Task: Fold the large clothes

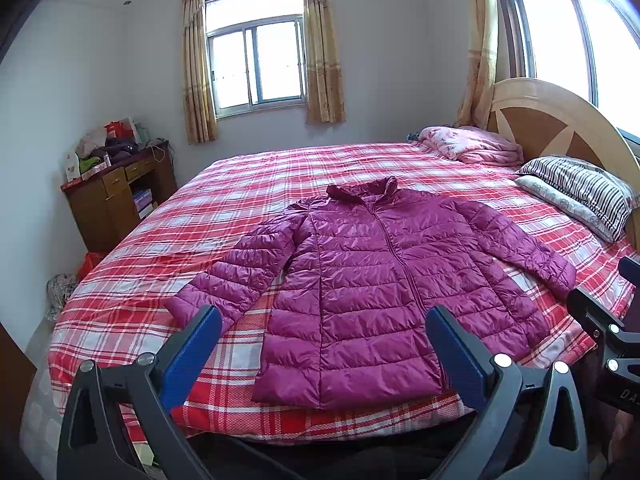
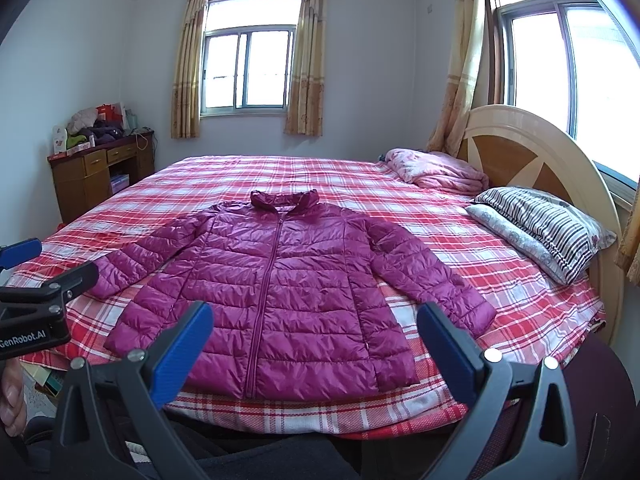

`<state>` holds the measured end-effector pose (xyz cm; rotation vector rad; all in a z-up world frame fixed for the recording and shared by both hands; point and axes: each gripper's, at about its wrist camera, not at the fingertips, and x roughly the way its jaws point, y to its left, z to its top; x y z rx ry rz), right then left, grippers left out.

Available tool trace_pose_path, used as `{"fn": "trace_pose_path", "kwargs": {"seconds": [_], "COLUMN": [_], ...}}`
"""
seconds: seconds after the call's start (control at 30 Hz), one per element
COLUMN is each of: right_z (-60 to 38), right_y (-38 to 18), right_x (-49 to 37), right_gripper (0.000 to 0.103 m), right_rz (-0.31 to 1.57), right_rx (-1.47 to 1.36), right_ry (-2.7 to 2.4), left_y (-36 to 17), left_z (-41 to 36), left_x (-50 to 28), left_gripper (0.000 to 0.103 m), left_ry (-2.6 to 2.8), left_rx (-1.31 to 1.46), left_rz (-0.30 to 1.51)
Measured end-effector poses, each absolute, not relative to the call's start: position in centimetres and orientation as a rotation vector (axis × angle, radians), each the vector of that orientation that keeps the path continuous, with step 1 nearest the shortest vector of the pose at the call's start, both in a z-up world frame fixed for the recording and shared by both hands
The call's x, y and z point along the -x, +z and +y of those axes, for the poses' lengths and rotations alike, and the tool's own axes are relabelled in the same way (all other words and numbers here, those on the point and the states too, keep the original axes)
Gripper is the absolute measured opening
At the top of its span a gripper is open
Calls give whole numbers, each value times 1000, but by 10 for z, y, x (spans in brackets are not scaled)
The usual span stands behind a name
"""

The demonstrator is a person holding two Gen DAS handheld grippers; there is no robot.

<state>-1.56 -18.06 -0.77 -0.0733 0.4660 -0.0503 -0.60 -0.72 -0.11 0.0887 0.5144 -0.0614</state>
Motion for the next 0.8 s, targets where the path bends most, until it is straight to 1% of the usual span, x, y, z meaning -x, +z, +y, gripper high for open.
{"fn": "trace_pose_path", "kwargs": {"seconds": [0.8], "right_z": [-180], "right_y": [-9], "right_x": [14], "right_gripper": [103], "right_rz": [473], "right_rx": [74], "right_ry": [-48], "left_y": [-1], "left_z": [-9], "left_x": [7], "left_gripper": [102], "left_ry": [-63], "left_rx": [-85], "left_rz": [515]}}
